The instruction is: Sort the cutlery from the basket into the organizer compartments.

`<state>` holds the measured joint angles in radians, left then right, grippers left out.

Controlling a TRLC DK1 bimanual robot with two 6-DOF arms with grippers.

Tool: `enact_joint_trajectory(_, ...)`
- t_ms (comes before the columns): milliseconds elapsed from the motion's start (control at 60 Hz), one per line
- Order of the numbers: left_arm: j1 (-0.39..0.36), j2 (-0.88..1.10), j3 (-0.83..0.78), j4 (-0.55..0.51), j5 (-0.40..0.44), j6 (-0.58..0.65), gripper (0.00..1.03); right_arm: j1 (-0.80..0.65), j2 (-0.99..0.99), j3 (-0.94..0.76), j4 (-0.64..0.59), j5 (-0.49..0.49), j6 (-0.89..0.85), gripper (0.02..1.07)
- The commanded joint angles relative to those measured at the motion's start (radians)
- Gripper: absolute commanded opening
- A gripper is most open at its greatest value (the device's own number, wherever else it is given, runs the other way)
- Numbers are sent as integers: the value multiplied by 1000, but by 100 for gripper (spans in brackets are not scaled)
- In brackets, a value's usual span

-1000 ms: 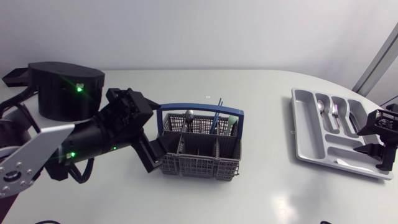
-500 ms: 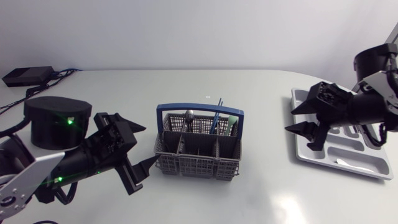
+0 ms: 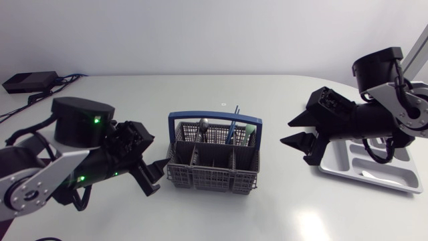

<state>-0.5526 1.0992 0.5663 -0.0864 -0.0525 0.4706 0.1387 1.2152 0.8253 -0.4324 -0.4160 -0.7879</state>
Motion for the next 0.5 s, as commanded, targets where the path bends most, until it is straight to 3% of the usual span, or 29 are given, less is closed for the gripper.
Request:
enact_joint_trajectory(0, -6, 39, 124, -81, -15, -102, 68, 6, -31, -46, 4, 0, 27, 71)
enact_joint_trajectory(217, -173, 133, 308, -303, -195, -234, 68, -5, -66, -91, 6, 0, 19, 71)
enact_joint_trajectory(483, -211, 246, 377, -409, -233, -247, 69, 39, -160, -92, -49, 3, 38, 71)
